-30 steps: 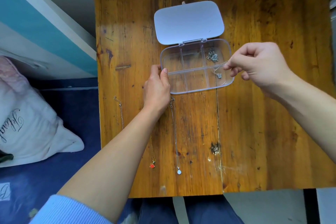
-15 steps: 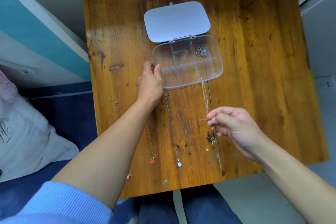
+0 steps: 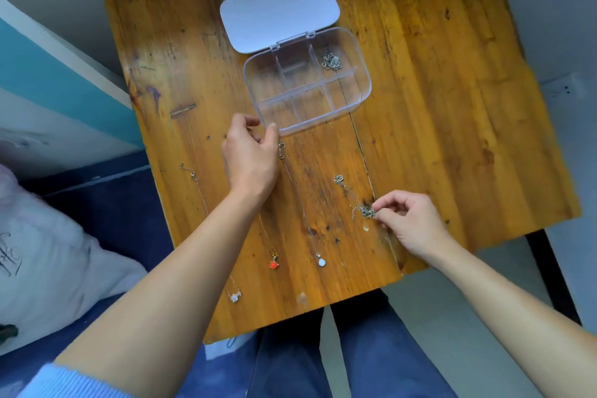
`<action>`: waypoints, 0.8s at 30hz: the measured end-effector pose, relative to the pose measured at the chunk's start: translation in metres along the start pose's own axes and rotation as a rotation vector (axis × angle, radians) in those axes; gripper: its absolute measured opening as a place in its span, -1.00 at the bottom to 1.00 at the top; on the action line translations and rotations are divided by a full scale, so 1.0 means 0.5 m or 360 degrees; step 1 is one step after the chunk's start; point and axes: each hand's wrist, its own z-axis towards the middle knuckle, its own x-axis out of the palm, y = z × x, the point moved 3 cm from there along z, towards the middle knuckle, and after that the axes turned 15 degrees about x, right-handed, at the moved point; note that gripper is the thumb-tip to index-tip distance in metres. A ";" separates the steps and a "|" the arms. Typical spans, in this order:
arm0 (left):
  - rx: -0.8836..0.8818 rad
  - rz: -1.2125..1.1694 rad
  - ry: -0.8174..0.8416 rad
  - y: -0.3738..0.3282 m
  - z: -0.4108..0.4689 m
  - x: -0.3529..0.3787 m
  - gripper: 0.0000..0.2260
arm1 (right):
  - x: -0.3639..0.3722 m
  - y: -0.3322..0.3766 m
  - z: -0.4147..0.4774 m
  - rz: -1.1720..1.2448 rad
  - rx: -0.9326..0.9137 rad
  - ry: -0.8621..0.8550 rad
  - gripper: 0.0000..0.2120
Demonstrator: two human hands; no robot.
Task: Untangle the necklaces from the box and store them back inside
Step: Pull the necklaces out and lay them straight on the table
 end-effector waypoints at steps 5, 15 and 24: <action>0.0199 0.0230 0.0327 -0.016 -0.050 0.059 -0.93 | -0.028 -0.027 0.013 -0.0349 -0.0057 -0.0325 -0.89; 0.0739 0.0742 0.1287 -0.052 -0.080 0.161 -0.90 | 0.016 0.003 -0.008 -0.0867 -0.0457 -0.0462 -0.83; 0.0431 0.0314 0.0975 -0.050 -0.071 0.097 -0.89 | -0.044 0.000 0.006 -0.0872 -0.0536 -0.0344 -0.92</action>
